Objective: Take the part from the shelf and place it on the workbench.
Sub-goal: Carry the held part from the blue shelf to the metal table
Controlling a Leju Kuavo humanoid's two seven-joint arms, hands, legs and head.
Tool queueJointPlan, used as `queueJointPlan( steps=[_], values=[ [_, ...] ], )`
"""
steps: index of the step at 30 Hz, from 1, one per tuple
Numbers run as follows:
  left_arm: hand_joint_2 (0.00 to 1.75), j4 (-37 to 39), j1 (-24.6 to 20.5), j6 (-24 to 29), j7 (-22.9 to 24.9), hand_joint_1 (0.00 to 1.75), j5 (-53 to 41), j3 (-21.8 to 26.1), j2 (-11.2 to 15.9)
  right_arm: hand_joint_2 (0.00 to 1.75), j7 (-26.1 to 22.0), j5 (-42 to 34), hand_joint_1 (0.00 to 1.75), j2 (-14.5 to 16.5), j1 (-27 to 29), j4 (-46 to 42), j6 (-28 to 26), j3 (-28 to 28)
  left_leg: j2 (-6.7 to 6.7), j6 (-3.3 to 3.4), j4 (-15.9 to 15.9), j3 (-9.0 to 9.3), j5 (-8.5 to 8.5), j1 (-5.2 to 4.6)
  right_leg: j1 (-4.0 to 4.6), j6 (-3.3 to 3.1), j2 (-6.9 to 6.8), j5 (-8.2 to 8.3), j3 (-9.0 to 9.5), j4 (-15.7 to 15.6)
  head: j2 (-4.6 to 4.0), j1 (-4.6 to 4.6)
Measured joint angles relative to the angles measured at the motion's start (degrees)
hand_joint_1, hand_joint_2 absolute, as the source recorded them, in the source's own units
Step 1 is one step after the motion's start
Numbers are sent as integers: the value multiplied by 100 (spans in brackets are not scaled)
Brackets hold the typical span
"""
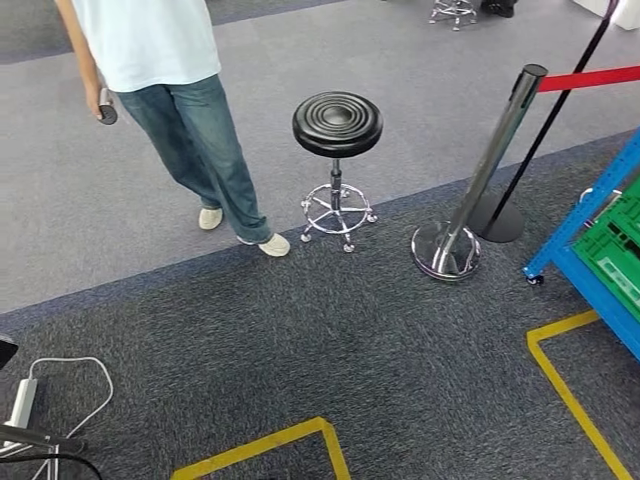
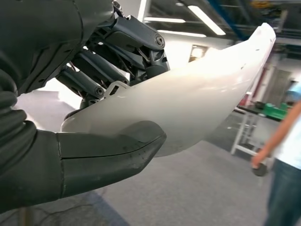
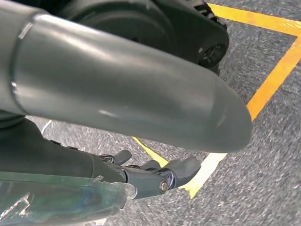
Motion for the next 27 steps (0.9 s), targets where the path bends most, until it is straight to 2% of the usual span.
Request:
queueJointPlan(
  steps=[1, 2, 3, 4, 6, 7, 8, 10, 11, 12, 13, 14, 15, 17, 18, 19, 21, 22, 23, 24, 25, 26, 27],
  values=[
    [175, 3, 0, -2, -3, 168, 14, 21, -12, 0, 2, 1, 0, -2, -3, 1, 0, 1, 169, -20, -425, 232, 157, 5, 14, 33, -71, -23, 12, 15, 0, -3],
    [175, 4, -1, -4, -7, 168, 27, 40, -25, 0, 5, 1, 0, -4, -5, 2, 0, 1, 297, -3, -776, 427, 272, 6, 30, 70, -133, -56, 11, 35, 0, 0],
    [175, 6, 7, -6, -11, 168, 40, 57, -40, 0, 9, 1, 0, -6, -7, 3, 0, 2, 386, 35, -995, 547, 318, 0, 48, 105, -191, -89, 15, 48, 0, 11],
    [175, 8, 22, -8, -15, 168, 49, 73, -58, 0, 16, 1, 0, -8, -8, 4, 0, 3, 412, 86, -1080, 587, 312, -14, 65, 136, -252, -117, 23, 55, 0, 19],
    [175, 11, 65, -17, -25, 168, 49, 115, -93, 0, 32, 0, 0, -7, -15, 4, -9, 7, 248, 207, -1073, 571, 311, -29, 43, 191, -340, -152, 72, 49, 0, 38],
    [175, 12, 80, -22, -33, 168, 41, 143, -110, 0, 38, 0, 0, -5, -17, 3, -19, 9, 181, 250, -1073, 566, 319, -32, 22, 223, -254, -200, 73, 96, 0, 38],
    [175, 13, 86, -27, -45, 168, 21, 166, -127, 0, 40, -1, 0, -4, -17, 3, -28, 14, 112, 290, -1075, 561, 331, -30, 4, 249, -100, -304, 22, 248, 0, 41],
    [175, 19, 94, -31, -84, 168, -56, 186, -176, 0, 37, -1, 0, -2, -13, 2, -43, 29, -25, 352, -1078, 551, 342, -36, -7, 266, 263, -668, -305, 944, 0, 53],
    [175, 25, 100, -31, -105, 168, -110, 185, -207, 0, 35, -1, 0, -2, -10, 2, -47, 44, -104, 369, -1077, 544, 343, -48, -3, 256, 340, -844, -525, 1378, 0, 58],
    [175, 34, 111, -29, -123, 168, -159, 181, -238, 0, 34, -1, 0, -2, -8, 2, -50, 62, -186, 380, -1076, 541, 342, -61, 1, 242, 366, -940, -710, 1709, 0, 62],
    [175, 44, 123, -27, -134, 168, -205, 179, -268, 0, 33, -1, 0, -2, -8, 2, -52, 81, -273, 384, -1076, 541, 342, -72, 5, 221, 374, -918, -807, 1836, 0, 64],
    [175, 52, 135, -22, -138, 168, -243, 178, -291, 0, 32, -1, 0, -2, -9, 2, -54, 97, -362, 386, -1075, 545, 342, -80, 9, 195, 389, -774, -785, 1712, 0, 63],
    [175, 57, 146, -14, -139, 168, -286, 176, -309, 0, 31, -1, 0, -2, -11, 2, -54, 108, -452, 385, -1075, 552, 343, -84, 13, 167, 439, -544, -653, 1371, 0, 63],
    [175, 60, 159, 31, -140, 168, -433, 169, -335, 0, 28, -1, 0, -2, -16, 2, -56, 127, -614, 370, -1069, 555, 347, -81, 9, 121, 706, -155, -299, 538, 0, 61],
    [175, 63, 165, 66, -141, 168, -534, 161, -345, 0, 26, -1, 0, -2, -18, 2, -56, 142, -683, 351, -1067, 545, 353, -77, 7, 116, 809, -68, -180, 269, 0, 61],
    [175, 66, 177, 103, -144, 168, -632, 148, -355, 0, 25, -1, 0, -2, -20, 2, -57, 161, -746, 321, -1069, 528, 363, -67, 10, 115, 867, -55, -115, 150, 0, 58],
    [175, 73, 222, 158, -151, 168, -773, 115, -376, 0, 25, -1, 0, 1, -25, 2, -57, 204, -873, 244, -1085, 491, 396, -43, 20, 95, 754, -40, -73, 109, 0, 57],
    [175, 75, 249, 174, -153, 168, -811, 99, -387, 0, 25, -1, 0, 5, -29, 1, -58, 224, -846, 215, -1063, 464, 381, -38, 19, 66, 688, -18, -51, 82, 0, 54],
    [175, 79, 265, 186, -155, 168, -834, 86, -396, 0, 23, -1, 0, 9, -30, 1, -60, 240, -736, 193, -964, 407, 311, -45, 12, 33, 613, 7, -42, 49, 0, 47],
    [175, 84, 267, 194, -156, 168, -847, 72, -403, 0, 22, -1, 0, 12, -26, 0, -61, 251, -569, 176, -754, 301, 176, -57, 5, 7, 535, 26, -35, 17, 0, 39],
    [175, 90, 266, 203, -156, 168, -855, 58, -413, 0, 21, -1, 0, 13, -20, 0, -62, 256, -367, 163, -428, 143, -10, -69, 11, -10, 456, 30, -32, 6, 0, 34],
    [175, 99, 265, 209, -156, 168, -859, 43, -422, 0, 21, -1, 0, 13, -14, 0, -61, 261, -230, 144, -32, -46, -200, -71, 16, -21, 369, 27, -35, 2, 0, 28],
    [175, 110, 273, 215, -156, 168, -862, 28, -435, 0, 21, -1, 0, 13, -9, 0, -61, 268, -158, 126, 308, -209, -330, -65, 20, -23, 282, 23, -38, 3, 0, 29]
  ],
)
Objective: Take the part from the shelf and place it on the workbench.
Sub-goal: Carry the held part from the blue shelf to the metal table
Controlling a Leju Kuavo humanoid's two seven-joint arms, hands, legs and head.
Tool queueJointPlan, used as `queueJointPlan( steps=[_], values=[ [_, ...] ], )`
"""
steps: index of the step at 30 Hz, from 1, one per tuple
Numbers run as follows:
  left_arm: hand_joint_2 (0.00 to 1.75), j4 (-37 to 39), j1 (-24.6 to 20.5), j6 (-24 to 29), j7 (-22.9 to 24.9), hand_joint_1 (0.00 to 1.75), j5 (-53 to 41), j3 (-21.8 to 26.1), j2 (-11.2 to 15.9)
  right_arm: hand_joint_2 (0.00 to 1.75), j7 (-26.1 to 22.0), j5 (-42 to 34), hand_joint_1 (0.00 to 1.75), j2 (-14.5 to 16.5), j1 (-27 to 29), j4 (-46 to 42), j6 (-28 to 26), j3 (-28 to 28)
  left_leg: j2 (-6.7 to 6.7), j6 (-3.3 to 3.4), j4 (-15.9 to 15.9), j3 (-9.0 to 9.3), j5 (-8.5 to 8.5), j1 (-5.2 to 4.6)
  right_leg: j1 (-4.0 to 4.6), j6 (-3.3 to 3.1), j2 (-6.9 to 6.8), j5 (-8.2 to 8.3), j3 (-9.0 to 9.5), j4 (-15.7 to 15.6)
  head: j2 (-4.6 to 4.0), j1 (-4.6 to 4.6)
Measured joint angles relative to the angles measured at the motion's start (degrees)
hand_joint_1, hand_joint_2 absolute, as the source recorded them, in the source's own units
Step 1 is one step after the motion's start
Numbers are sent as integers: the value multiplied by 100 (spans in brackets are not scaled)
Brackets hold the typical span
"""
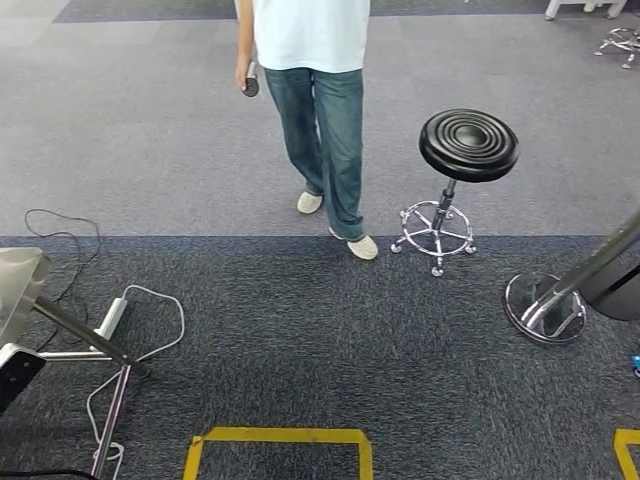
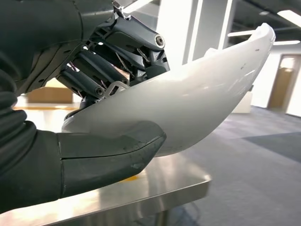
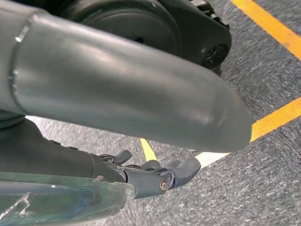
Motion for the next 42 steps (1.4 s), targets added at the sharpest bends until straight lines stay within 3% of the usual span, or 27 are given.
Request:
queueJointPlan(
  steps=[1, 2, 3, 5, 7, 9, 10, 12, 14, 16, 17, 18, 21, 23, 25, 27, 29, 31, 32, 33, 34, 36, 38, 40, 41, 42],
  values=[
    [175, 12, 14, 7, 0, 168, -3, -13, -13, 0, 0, 0, 0, 0, 1, 0, 0, 10, 37, -16, 187, -86, -32, 12, 1, 2, -88, -7, -2, 0, 0, -1],
    [175, 22, 26, 15, 0, 168, -8, -25, -24, 0, 0, 0, 0, 1, -1, 0, 0, 24, 63, -32, 154, -62, 44, 26, -1, 11, -171, -14, -1, 2, 0, -1],
    [175, 29, 32, 24, 0, 168, -18, -36, -32, 0, 0, 0, 0, 2, -3, 0, 0, 39, 109, -49, -107, 82, 206, 42, -4, 27, -248, -25, 3, 6, 0, -1],
    [175, 39, 32, 50, 5, 168, -60, -64, -41, 0, 1, 0, 0, 3, -7, 2, 0, 79, 371, -82, -887, 523, 517, 61, 13, 91, -386, -69, 11, 35, 0, -4],
    [175, 51, 39, 87, 23, 168, -157, -104, -52, 0, -1, 0, 0, -2, -8, 7, 0, 118, 539, -33, -1309, 762, 599, 60, 50, 157, -498, -142, 23, 62, 0, 23],
    [175, 67, 66, 119, 37, 168, -283, -141, -64, 0, -4, 0, 0, -4, -14, 8, 1, 142, 425, 64, -1328, 761, 574, 48, 56, 196, -608, -203, 62, 50, 0, 55],
    [175, 73, 83, 129, 37, 168, -332, -155, -67, 0, -4, 0, 0, -4, -18, 8, 1, 152, 353, 100, -1329, 757, 576, 47, 40, 222, -602, -232, 86, 55, 0, 57],
    [175, 77, 94, 151, 37, 168, -407, -180, -73, 0, -5, 0, 0, -4, -17, 7, 3, 169, 213, 172, -1334, 751, 596, 52, 7, 267, -338, -434, 7, 310, 0, 67],
    [175, 80, 94, 192, 45, 168, -544, -225, -76, 0, -6, 0, 0, -4, -9, 7, 5, 179, 84, 225, -1336, 746, 604, 44, 1, 278, -2, -832, -336, 1052, 0, 83],
    [175, 96, 106, 264, 76, 168, -784, -305, -77, 0, -4, 0, 0, -4, -2, 7, 9, 187, -72, 251, -1336, 747, 602, 15, 11, 247, 78, -1065, -724, 1764, 0, 92],
    [175, 110, 113, 313, 103, 168, -923, -357, -77, 0, -1, 0, 0, -4, -2, 7, 12, 196, -163, 254, -1336, 750, 602, -1, 15, 219, 92, -1010, -801, 1840, 0, 93],
    [175, 128, 118, 362, 132, 168, -1043, -410, -77, 0, 1, 0, 0, -4, -3, 7, 14, 206, -254, 255, -1336, 755, 601, -11, 20, 186, 119, -840, -759, 1666, 0, 93],
    [175, 200, 119, 495, 225, 168, -1320, -601, -75, 0, 3, 0, 0, -4, -6, 8, 20, 239, -508, 245, -1328, 761, 603, -23, 22, 117, 439, -210, -292, 504, 0, 93],
    [175, 260, 124, 567, 287, 168, -1473, -734, -72, 0, -2, 0, 0, -4, -11, 9, 24, 254, -645, 209, -1325, 739, 617, -21, 30, 124, 534, -84, -130, 174, 0, 90],
    [175, 314, 141, 622, 344, 168, -1599, -847, -69, 0, -10, 0, 0, 1, -25, 8, 27, 262, -741, 149, -1337, 710, 640, -6, 36, 99, 405, -50, -91, 144, 0, 86],
    [175, 359, 147, 666, 389, 168, -1667, -934, -62, 0, -18, 0, 0, 9, -34, 5, 28, 264, -512, 101, -1180, 616, 513, -23, 28, 34, 272, -3, -74, 77, 0, 73],
    [175, 402, 127, 691, 413, 168, -1692, -1008, -54, 0, -22, 0, 0, 14, -21, 4, 28, 266, -118, 70, -576, 334, 151, -47, 32, -7, 117, 16, -73, 38, 0, 61],
    [175, 444, 118, 696, 427, 168, -1706, -1066, -51, 0, -22, 0, 0, 14, -4, 4, 28, 266, 29, 39, 150, 2, -157, -38, 40, -19, -49, 9, -81, 39, 0, 61],
    [175, 465, 123, 696, 431, 168, -1712, -1085, -51, 0, -22, 0, 0, 14, -2, 4, 28, 266, 48, 27, 324, -74, -186, -30, 42, -19, -131, 4, -84, 39, 0, 60],
    [175, 485, 125, 696, 432, 168, -1716, -1099, -50, 0, -22, 0, 0, 15, -3, 4, 28, 266, 66, 15, 284, -44, -106, -24, 41, -14, -212, -1, -83, 40, 0, 60],
    [175, 502, 126, 696, 435, 168, -1719, -1109, -49, 0, -22, 0, 0, 15, -4, 4, 28, 266, 113, 2, 38, 92, 56, -19, 38, -1, -290, -9, -78, 42, 0, 59],
    [175, 525, 110, 704, 450, 168, -1725, -1136, -42, 0, -22, 0, 0, 15, -4, 3, 28, 266, 414, -27, -764, 532, 402, -21, 65, 49, -430, -49, -62, 75, 0, 51],
    [175, 546, 75, 725, 484, 168, -1743, -1184, -35, 0, -22, 0, 0, 15, -3, 2, 27, 266, 608, 26, -1248, 784, 513, -29, 112, 101, -556, -101, -76, 120, 0, 49],
    [175, 584, 64, 749, 552, 168, -1775, -1236, -29, 0, -22, 0, 0, 15, -7, 2, 25, 266, 472, 125, -1296, 783, 500, -36, 124, 129, -707, -138, -58, 136, 0, 62],
    [175, 603, 71, 760, 597, 168, -1795, -1259, -24, 0, -24, 0, 0, 15, -11, 2, 25, 266, 395, 157, -1300, 777, 506, -33, 110, 156, -675, -173, -44, 160, 0, 71],
    [175, 621, 68, 771, 647, 168, -1817, -1282, -16, 0, -28, 0, 0, 15, -11, 2, 24, 266, 318, 191, -1302, 773, 519, -27, 88, 189, -542, -251, -69, 259, 0, 82]
  ],
)
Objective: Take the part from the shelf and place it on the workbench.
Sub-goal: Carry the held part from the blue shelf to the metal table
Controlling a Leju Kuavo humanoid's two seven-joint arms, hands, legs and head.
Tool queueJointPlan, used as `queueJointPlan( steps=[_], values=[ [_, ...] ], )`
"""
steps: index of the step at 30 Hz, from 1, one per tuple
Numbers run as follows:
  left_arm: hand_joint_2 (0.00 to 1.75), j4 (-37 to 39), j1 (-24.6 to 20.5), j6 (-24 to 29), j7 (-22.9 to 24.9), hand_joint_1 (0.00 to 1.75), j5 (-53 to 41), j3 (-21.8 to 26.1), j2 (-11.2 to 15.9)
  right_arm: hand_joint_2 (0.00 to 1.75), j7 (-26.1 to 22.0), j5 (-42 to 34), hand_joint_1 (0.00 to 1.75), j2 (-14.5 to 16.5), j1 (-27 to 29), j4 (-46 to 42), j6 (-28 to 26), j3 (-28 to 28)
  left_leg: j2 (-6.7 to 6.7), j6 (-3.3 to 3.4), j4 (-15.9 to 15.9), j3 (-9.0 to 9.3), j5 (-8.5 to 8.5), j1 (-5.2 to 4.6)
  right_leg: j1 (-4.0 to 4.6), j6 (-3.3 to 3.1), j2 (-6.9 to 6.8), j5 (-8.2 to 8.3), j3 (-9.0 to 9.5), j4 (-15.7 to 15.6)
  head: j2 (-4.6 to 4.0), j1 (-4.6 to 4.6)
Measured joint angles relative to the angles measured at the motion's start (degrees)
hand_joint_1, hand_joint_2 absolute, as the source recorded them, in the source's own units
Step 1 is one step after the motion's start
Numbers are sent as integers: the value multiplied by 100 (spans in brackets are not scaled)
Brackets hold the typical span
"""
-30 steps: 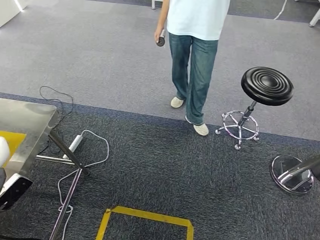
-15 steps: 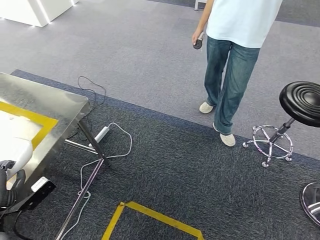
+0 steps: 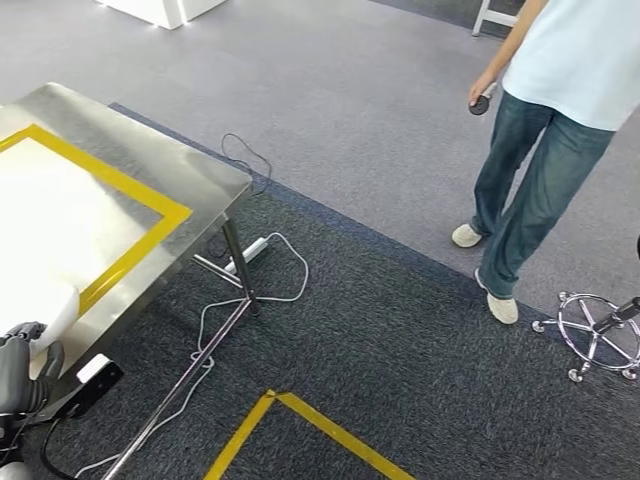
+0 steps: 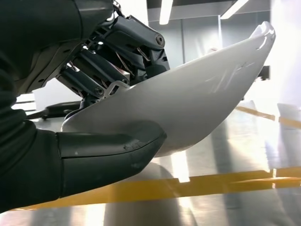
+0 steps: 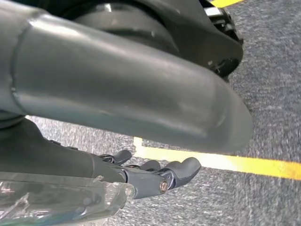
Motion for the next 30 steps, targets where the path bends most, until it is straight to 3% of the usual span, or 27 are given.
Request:
queueJointPlan(
  steps=[2, 3, 5, 6, 8, 9, 11, 12, 14, 16, 18, 20, 21, 22, 23, 25, 26, 27, 29, 30],
  values=[
    [175, 27, -25, 15, 85, 168, -38, -56, 21, 0, -12, 0, 0, 0, 3, 0, 1, -1, -139, 58, -5, -13, 24, 17, -36, 60, 413, -307, -246, 541, 0, 32],
    [175, 40, -37, 18, 115, 168, -53, -88, 36, 0, -17, 0, 0, 0, 7, 0, 2, -2, -214, 76, -5, -24, 32, 17, -41, 69, 545, -496, -444, 952, 0, 46],
    [175, 75, -40, 16, 140, 168, -74, -146, 68, 0, -20, 0, 0, 0, 11, 0, 2, -2, -380, 96, -5, -40, 43, 7, -40, 56, 616, -681, -769, 1562, 0, 57],
    [175, 95, -38, 15, 139, 168, -83, -171, 90, 0, -20, 0, 0, 0, 11, 0, 2, -1, -469, 99, -5, -41, 47, 3, -39, 38, 629, -613, -798, 1576, 0, 59],
    [175, 143, -39, 14, 115, 168, -103, -224, 139, 0, -27, 0, 0, 0, 7, 0, 3, 1, -643, 92, -5, -36, 56, 3, -42, -14, 749, -217, -529, 968, 0, 60],
    [175, 170, -45, 12, 98, 168, -124, -260, 161, 0, -32, 0, 0, -1, 6, 1, 4, 2, -724, 79, -3, -39, 62, 2, -57, -41, 937, -42, -333, 545, 0, 59],
    [175, 240, -70, 1, 77, 168, -204, -347, 199, 0, -44, 0, 0, -1, 1, 2, 13, 5, -871, 34, 3, -68, 84, 14, -78, -54, 1220, 122, -74, -3, 0, 57],
    [175, 281, -82, -6, 74, 168, -253, -399, 214, 0, -48, 0, 0, -1, -3, 2, 17, 8, -944, -5, -4, -91, 106, 25, -80, -57, 1270, 119, -34, -81, 0, 57],
    [175, 362, -96, -19, 83, 168, -337, -494, 232, 0, -52, 0, 0, 1, -11, 2, 20, 13, -1027, -83, -25, -131, 143, 53, -71, -90, 1121, 158, 0, -118, 0, 57],
    [175, 430, -130, -26, 97, 168, -378, -568, 241, 0, -53, 0, 0, 2, -10, 1, 21, 21, -750, -139, 158, -238, 0, 34, -81, -155, 951, 206, 14, -178, 0, 40],
    [175, 488, -194, -30, 104, 168, -389, -635, 248, 0, -54, 0, 0, 2, 3, 0, 21, 36, -373, -180, 807, -540, -383, 10, -79, -193, 759, 224, 9, -207, 0, 27],
    [175, 550, -229, -53, 115, 168, -411, -700, 252, 0, -52, 0, 0, 2, 11, 0, 27, 51, -276, -216, 1484, -835, -653, 15, -74, -201, 569, 223, -7, -207, 0, 26],
    [175, 585, -237, -76, 130, 168, -432, -733, 258, 0, -44, 0, 0, 2, 10, 0, 44, 62, -265, -227, 1575, -858, -639, 18, -74, -201, 483, 221, -11, -207, 0, 25],
    [175, 621, -250, -101, 153, 168, -462, -769, 265, 0, -30, 2, 0, 2, 10, 0, 80, 79, -242, -235, 1438, -765, -524, 20, -74, -196, 401, 219, -11, -206, 0, 24],
    [175, 656, -272, -120, 179, 168, -491, -809, 277, 0, -8, 5, 0, 2, 13, 0, 144, 107, -175, -238, 1089, -559, -343, 20, -74, -187, 320, 213, -5, -205, 0, 25],
    [175, 718, -345, -129, 218, 168, -532, -898, 309, 0, 38, 17, 0, 0, 44, 0, 329, 172, 79, -222, 283, -102, -67, 7, -46, -146, 176, 185, 12, -187, 0, 22],
    [175, 747, -380, -122, 229, 168, -545, -941, 327, 0, 50, 26, 0, -2, 76, 0, 442, 212, 159, -189, 29, 37, -10, -2, -24, -121, 112, 169, 18, -177, 0, 25],
    [175, 781, -404, -109, 235, 168, -555, -977, 348, 0, 53, 37, 0, -4, 118, 0, 550, 251, 180, -149, -74, 85, -10, -13, -2, -98, 54, 155, 31, -171, 0, 25],
    [175, 848, -417, -73, 244, 168, -562, -1028, 400, 0, 50, 68, 0, -8, 217, 1, 747, 330, 42, -57, -88, 77, -5, -21, 2, -58, -50, 130, 60, -172, 0, 27],
    [175, 875, -417, -52, 249, 168, -562, -1044, 428, 0, 49, 91, 0, -11, 272, 2, 830, 366, -19, -22, -92, 76, 2, -14, -11, -24, -6, 90, 58, -141, 0, 26]
  ],
)
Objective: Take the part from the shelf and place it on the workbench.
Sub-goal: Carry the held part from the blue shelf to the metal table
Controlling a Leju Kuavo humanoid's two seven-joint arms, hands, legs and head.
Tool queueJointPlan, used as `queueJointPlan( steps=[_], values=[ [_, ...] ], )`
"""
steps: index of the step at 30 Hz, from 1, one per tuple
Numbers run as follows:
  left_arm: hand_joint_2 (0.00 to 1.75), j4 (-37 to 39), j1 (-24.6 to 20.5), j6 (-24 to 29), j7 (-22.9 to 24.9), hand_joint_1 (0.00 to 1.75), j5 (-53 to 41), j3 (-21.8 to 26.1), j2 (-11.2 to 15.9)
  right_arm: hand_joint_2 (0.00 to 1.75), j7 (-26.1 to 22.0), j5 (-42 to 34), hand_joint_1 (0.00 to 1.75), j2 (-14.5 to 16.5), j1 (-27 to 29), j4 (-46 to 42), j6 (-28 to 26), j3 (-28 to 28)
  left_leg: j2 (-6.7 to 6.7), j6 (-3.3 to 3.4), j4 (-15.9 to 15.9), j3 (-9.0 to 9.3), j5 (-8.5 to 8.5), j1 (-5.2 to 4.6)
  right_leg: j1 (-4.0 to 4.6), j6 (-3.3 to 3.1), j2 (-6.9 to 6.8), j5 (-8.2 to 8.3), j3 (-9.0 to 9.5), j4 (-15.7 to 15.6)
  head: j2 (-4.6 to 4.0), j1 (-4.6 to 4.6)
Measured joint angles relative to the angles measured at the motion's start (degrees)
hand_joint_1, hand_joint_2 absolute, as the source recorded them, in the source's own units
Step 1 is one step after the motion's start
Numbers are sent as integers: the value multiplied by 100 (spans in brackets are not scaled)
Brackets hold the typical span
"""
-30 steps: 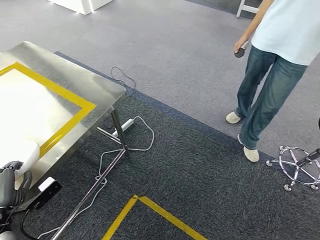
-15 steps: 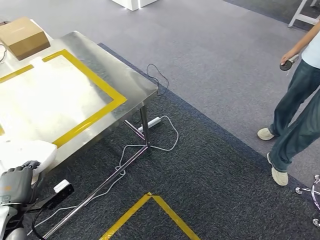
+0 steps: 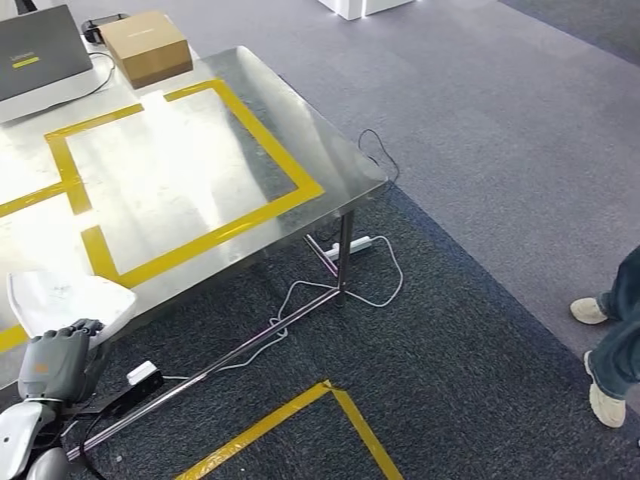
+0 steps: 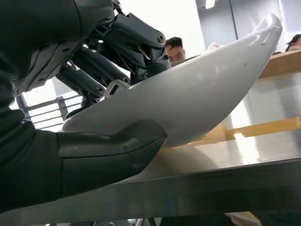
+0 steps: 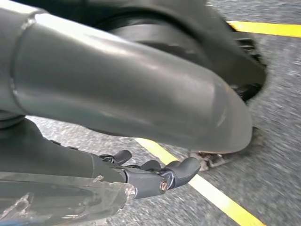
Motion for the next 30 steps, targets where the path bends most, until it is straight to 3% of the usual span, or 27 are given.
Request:
queueJointPlan(
  steps=[2, 3, 5, 7, 8, 11, 13, 14, 17, 18, 21, 25, 26, 30],
  values=[
    [175, 33, -13, 48, 27, 168, 18, -30, 50, 0, -4, 82, 0, -14, 122, 3, 196, 69, -110, 66, -9, -7, 25, 27, -31, 71, 279, -243, -151, 356, 0, 14],
    [175, 41, -17, 72, 43, 168, 44, -41, 69, 0, -9, 143, 0, -28, 196, 4, 317, 100, -165, 87, -10, -17, 34, 35, -44, 97, 453, -438, -316, 718, 0, 23],
    [175, 63, -10, 107, 65, 168, 134, -56, 114, 0, -27, 301, 0, -76, 385, 10, 593, 161, -280, 109, -8, -37, 46, 37, -56, 110, 603, -771, -684, 1512, 0, 29],
    [175, 85, 22, 127, 63, 168, 236, -58, 165, 0, -56, 464, 0, -133, 594, 18, 836, 210, -380, 114, -5, -40, 50, 39, -63, 104, 627, -741, -795, 1712, 0, 30],
    [175, 95, 38, 135, 55, 168, 281, -57, 189, 0, -74, 536, 0, -160, 684, 21, 934, 225, -416, 113, -5, -37, 50, 43, -67, 100, 630, -610, -724, 1545, 0, 32],
    [175, 122, 75, 182, -45, 168, 398, -54, 266, 0, -144, 754, 0, -263, 913, 30, 1241, 268, -501, 71, 11, -29, 40, 42, -101, 112, 696, -149, -236, 516, 0, 37],
    [175, 151, 90, 232, -184, 168, 452, -54, 348, 0, -214, 951, 0, -359, 1111, 32, 1534, 312, -540, 31, 31, -40, 26, 21, -130, 107, 772, -37, -32, 71, 0, 39],
    [175, 177, 95, 256, -258, 168, 475, -55, 391, 0, -258, 1053, 0, -421, 1225, 33, 1692, 334, -550, 76, 39, -49, 17, 9, -137, 101, 792, -46, -10, 21, 0, 38],
    [175, 270, 95, 297, -396, 168, 525, -74, 480, 0, -380, 1253, 0, -643, 1551, 39, 2026, 362, -554, 321, 28, -61, 50, -8, -133, 74, 795, -17, 3, 18, 0, 33],
    [175, 296, 89, 301, -421, 168, 532, -84, 498, 0, -400, 1288, 0, -711, 1629, 40, 2071, 362, -552, 336, 19, -63, 71, -8, -124, 60, 798, -9, -7, 19, 0, 34],
    [175, 373, 28, 299, -566, 168, 591, -151, 523, 0, -413, 1435, 0, -859, 1761, 42, 2141, 362, -546, 226, -28, -61, 103, 12, -102, 16, 801, 0, -46, 23, 0, 36],
    [175, 515, -212, 251, -799, 168, 637, -401, 527, 0, -426, 1674, 0, -1003, 1793, 42, 2239, 358, -547, -89, -77, -51, 107, 45, -86, -25, 790, -10, -105, 33, 0, 39],
    [175, 551, -284, 229, -848, 168, 640, -475, 527, 0, -431, 1722, 0, -1038, 1797, 42, 2261, 354, -547, -116, -78, -52, 109, 49, -84, -30, 790, -7, -106, 34, 0, 39],
    [175, 668, -577, 109, -956, 168, 662, -785, 512, 0, -437, 1891, 0, -1155, 1832, 44, 2328, 318, -546, -113, -74, -59, 118, 44, -90, -21, 793, 10, -105, 26, 0, 42]
  ],
)
